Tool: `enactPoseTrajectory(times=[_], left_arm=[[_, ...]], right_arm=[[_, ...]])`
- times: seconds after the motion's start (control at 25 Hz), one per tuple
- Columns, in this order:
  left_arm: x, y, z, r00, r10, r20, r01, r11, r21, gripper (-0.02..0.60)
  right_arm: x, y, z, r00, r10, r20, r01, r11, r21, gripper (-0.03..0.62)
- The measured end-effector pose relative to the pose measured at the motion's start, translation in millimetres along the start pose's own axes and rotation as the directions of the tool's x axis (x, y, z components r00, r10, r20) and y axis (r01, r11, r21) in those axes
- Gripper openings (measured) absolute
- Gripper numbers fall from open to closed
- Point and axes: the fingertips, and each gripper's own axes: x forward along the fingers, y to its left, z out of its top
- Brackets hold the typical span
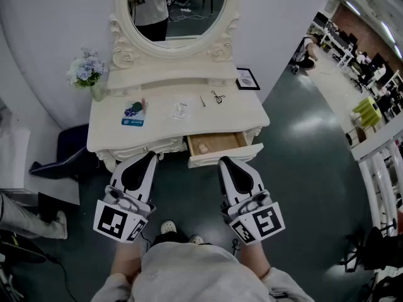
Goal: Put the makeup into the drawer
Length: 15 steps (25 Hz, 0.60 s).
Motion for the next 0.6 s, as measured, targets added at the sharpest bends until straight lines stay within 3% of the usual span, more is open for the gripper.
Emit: enactPoseTrajectory(times=[0.6], left_arm=[[6, 23, -4, 0.999, -0.03, 0.014, 0.03, 1.0, -0.003, 0.011]], right_arm=[[18, -2, -5, 0.998, -0.062, 0.02, 0.061, 0.998, 0.03, 0.025]])
